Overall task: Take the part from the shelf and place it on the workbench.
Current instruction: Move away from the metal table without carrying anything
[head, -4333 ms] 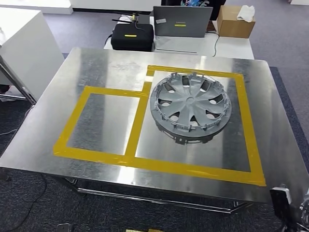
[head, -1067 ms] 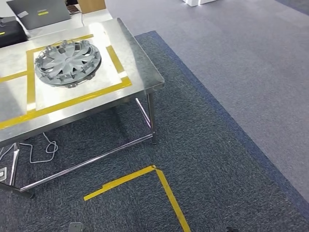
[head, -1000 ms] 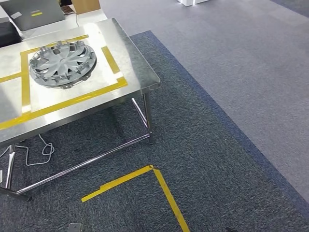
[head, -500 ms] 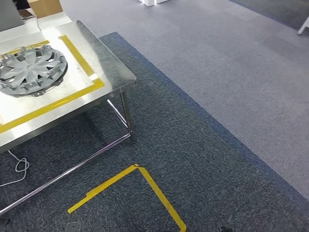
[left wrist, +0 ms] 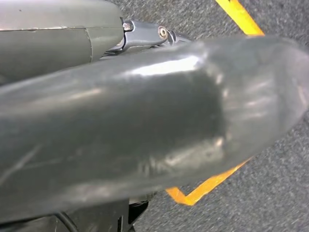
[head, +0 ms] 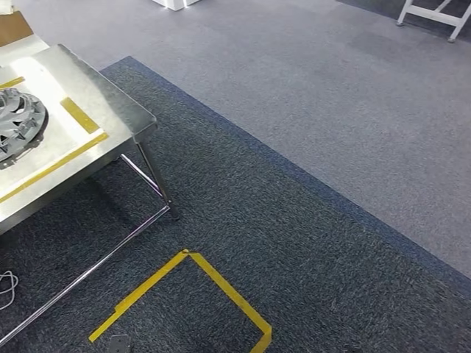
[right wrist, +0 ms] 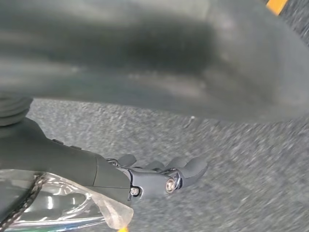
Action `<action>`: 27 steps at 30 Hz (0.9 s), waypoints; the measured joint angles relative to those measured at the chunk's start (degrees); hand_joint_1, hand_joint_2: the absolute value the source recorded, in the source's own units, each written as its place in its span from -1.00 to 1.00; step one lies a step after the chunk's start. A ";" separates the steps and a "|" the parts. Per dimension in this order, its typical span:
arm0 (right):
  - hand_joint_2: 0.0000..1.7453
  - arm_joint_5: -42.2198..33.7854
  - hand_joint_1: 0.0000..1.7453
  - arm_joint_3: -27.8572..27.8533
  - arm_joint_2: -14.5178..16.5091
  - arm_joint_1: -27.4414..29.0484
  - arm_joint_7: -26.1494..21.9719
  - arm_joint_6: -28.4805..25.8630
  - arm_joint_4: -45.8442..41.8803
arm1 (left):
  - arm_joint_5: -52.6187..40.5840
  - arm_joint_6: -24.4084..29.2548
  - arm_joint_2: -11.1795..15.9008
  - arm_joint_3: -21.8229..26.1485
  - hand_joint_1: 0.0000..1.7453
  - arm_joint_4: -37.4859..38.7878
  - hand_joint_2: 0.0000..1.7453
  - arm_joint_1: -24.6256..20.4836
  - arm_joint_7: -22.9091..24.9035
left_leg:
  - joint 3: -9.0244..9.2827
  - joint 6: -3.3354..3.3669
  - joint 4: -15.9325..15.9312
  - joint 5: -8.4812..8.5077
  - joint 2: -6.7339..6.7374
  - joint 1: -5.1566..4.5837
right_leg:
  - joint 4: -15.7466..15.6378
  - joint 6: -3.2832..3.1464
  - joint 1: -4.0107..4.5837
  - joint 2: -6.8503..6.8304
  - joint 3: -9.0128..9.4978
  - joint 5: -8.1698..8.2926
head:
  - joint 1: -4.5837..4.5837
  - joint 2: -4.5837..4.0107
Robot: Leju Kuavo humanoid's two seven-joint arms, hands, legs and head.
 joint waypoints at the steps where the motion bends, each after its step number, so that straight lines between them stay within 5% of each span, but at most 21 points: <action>1: -1.00 0.04 -1.00 -0.01 -0.02 0.01 0.02 0.02 -0.01 | -0.02 0.01 0.00 0.01 -1.00 0.00 -1.00 -0.01 0.00 | 1.13 0.31 -1.15 0.76 -0.16 -0.08 | 0.02 0.00 0.11 0.73 -0.57 0.52 | 0.01 0.00; 4: -1.00 0.16 -1.00 -0.02 -0.04 -0.03 0.02 0.08 0.00 | -0.06 0.05 0.04 0.02 -1.00 0.00 -1.00 -0.17 0.00 | 8.14 1.84 -12.80 5.37 -3.63 -0.54 | 0.00 0.29 0.25 2.88 -2.02 2.27 | 0.04 0.00; 6: -1.00 0.26 -1.00 -0.03 -0.03 -0.09 -0.03 0.13 0.01 | -0.09 0.06 0.04 0.05 -1.00 0.00 -1.00 -0.36 -0.01 | 10.15 2.49 -17.00 6.68 -5.90 -0.96 | -0.14 0.92 0.10 3.91 -2.60 3.42 | 0.05 0.00; 7: -1.00 0.33 -1.00 -0.03 -0.03 -0.09 -0.06 0.15 0.01 | -0.09 0.05 0.04 0.07 -1.00 0.00 -1.00 -0.38 -0.02 | 9.99 2.57 -17.21 6.88 -5.78 -1.19 | -0.33 1.35 0.02 4.47 -2.79 3.95 | 0.04 0.00; 9: -1.00 0.42 -1.00 -0.03 -0.12 0.04 -0.21 0.13 0.01 | -0.19 0.01 -0.01 0.07 -1.00 0.00 -1.00 -0.34 -0.09 | 9.40 2.85 -17.44 7.93 -4.21 -1.24 | -0.59 2.07 -0.12 5.04 -3.48 4.65 | 0.00 0.00; 10: -1.00 0.37 -1.00 -0.03 -0.21 0.13 -0.30 0.14 0.01 | -0.36 -0.02 -0.05 0.07 -1.00 0.00 -1.00 -0.33 -0.13 | 9.00 3.07 -17.69 8.51 -3.42 -1.17 | -0.09 2.29 -0.06 4.22 -3.98 3.91 | 0.12 0.00; 14: -1.00 -0.36 -1.00 -0.65 -1.05 0.18 -0.13 1.58 -0.02 | -2.11 1.10 -0.50 0.05 -1.00 0.00 -1.00 -0.55 0.67 | 6.74 3.53 -18.01 10.46 0.47 -1.12 | 11.36 3.34 -0.20 -1.03 -7.30 -6.01 | 0.73 0.00; 15: -1.00 -0.45 -1.00 -0.91 -1.39 0.17 0.14 2.28 -0.02 | -2.32 1.64 -0.66 0.04 -1.00 0.00 -1.00 -0.75 0.92 | 6.19 3.42 -17.97 10.81 1.51 -1.13 | 14.11 3.63 -0.36 -1.42 -7.53 -6.62 | 0.72 0.00; 17: -1.00 -0.51 -1.00 -1.37 -2.14 0.22 0.95 3.61 -0.02 | -1.99 2.43 -0.92 0.03 -1.00 -0.01 -1.00 -1.50 0.91 | 5.13 3.12 -17.85 11.42 3.50 -1.10 | 14.49 4.10 -0.72 -2.12 -5.34 -4.60 | 0.72 0.00; 19: -1.00 -0.63 -1.00 -1.85 -2.78 0.11 1.76 4.53 -0.04 | -1.14 2.78 -1.08 0.03 -1.00 -0.06 -1.00 -2.30 0.40 | 4.47 2.66 -17.53 11.73 5.08 -1.08 | 7.53 4.44 -0.92 -4.20 0.89 -3.00 | 0.75 0.00; 21: -1.00 -0.78 -1.00 -2.36 -3.19 -0.27 2.16 5.02 -0.08 | -0.50 2.89 -1.13 0.07 -1.00 -0.18 -1.00 -2.85 -0.07 | 4.30 2.07 -16.91 11.74 6.36 -1.22 | 0.77 3.83 -0.61 -6.07 5.82 -3.86 | 0.70 0.00; 24: -1.00 -0.98 -1.00 -3.03 -3.63 -0.17 2.21 5.31 -0.11 | -0.12 2.89 -1.26 0.12 -1.00 -0.28 -1.00 -3.35 -0.44 | 4.44 1.21 -16.22 11.55 7.32 -1.14 | -1.12 1.83 -0.24 -5.28 6.09 -4.53 | 0.53 0.00; 27: -1.00 -1.48 -1.00 -3.65 -3.84 -0.18 0.82 6.32 -0.16 | 0.86 2.82 -1.43 0.37 -1.00 -0.34 -1.00 -3.21 -1.12 | 2.49 0.24 -11.09 7.47 2.30 -0.61 | -1.24 0.38 -0.26 -3.56 5.82 -3.85 | 0.40 0.00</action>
